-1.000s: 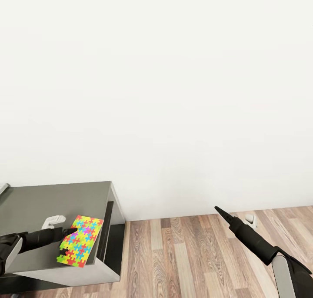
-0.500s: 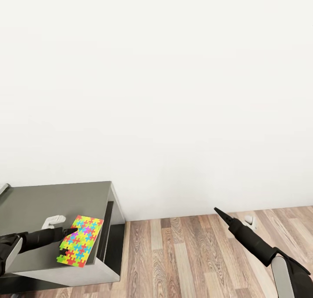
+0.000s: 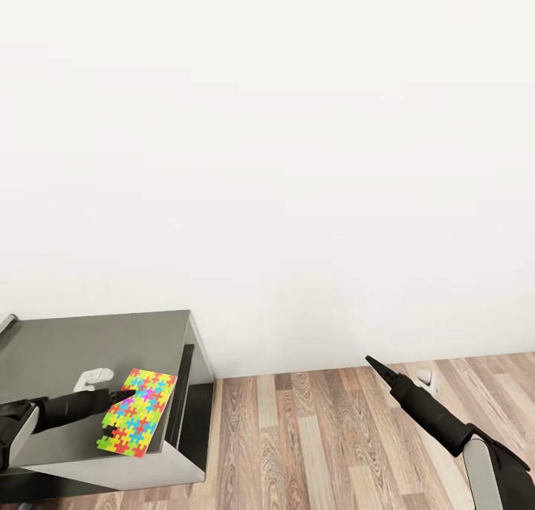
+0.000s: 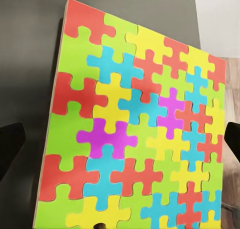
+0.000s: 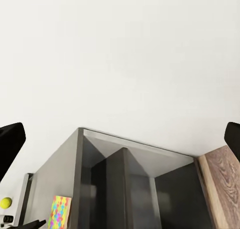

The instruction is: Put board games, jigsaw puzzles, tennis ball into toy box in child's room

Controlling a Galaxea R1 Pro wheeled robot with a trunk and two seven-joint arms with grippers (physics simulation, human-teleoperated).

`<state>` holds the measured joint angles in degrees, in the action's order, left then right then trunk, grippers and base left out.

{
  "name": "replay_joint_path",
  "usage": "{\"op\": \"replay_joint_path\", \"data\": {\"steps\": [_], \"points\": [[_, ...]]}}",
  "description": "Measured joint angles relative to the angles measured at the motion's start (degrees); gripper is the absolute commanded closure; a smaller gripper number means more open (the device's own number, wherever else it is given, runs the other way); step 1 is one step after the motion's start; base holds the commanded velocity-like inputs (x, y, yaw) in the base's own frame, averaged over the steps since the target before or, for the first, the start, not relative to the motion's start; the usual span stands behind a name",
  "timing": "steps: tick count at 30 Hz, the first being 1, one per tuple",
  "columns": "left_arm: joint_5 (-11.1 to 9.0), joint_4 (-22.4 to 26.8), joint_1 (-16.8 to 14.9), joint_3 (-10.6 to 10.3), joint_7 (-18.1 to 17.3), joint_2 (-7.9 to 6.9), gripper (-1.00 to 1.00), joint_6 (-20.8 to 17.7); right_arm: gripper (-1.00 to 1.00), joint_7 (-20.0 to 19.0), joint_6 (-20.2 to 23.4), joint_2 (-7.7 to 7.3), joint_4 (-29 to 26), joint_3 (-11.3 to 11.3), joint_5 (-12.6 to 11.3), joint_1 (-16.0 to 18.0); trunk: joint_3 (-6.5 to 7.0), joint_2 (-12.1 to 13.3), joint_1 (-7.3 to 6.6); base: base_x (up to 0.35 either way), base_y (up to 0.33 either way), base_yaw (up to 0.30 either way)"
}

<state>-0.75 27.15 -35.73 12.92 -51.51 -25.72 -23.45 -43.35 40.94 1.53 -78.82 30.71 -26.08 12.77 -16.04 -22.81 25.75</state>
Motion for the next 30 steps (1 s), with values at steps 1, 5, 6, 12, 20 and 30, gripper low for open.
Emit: {"op": "replay_joint_path", "data": {"steps": [1,5,6,12,20,30], "points": [[-0.01,0.0,0.0,0.0,-0.04,0.01,-1.0,0.0,-1.0,0.0,0.0,0.0,0.0,0.0,0.0,0.0,0.0,0.0,0.0,0.0,0.0,0.0],[-0.03,0.0,0.0,-0.02,-0.16,0.03,-1.0,0.0,-1.0,-0.05,-0.01,0.0,0.0,0.02,0.0,0.0,0.0,0.0,0.0,0.0,0.0,0.0],[-0.04,0.0,0.0,-0.02,-0.17,0.03,-1.0,0.0,-1.0,-0.04,0.0,0.0,0.0,0.04,0.0,0.0,0.0,0.0,0.0,0.0,0.0,0.0],[0.02,0.0,0.0,-0.09,-0.19,0.07,-1.0,0.0,-1.0,-0.09,-0.01,0.0,0.0,0.02,0.0,0.0,0.0,0.0,0.0,0.0,0.0,0.0],[0.03,0.0,0.0,-0.11,-0.21,0.24,-1.0,0.0,-1.0,-0.06,0.01,0.0,0.01,0.04,0.0,0.0,0.0,0.0,0.0,0.0,0.0,0.0],[0.03,0.0,0.0,-0.11,-0.2,0.51,-1.0,-0.06,-1.0,-0.1,0.01,0.0,0.01,0.08,0.0,0.0,0.0,0.0,0.0,0.0,0.0,0.0]]}}
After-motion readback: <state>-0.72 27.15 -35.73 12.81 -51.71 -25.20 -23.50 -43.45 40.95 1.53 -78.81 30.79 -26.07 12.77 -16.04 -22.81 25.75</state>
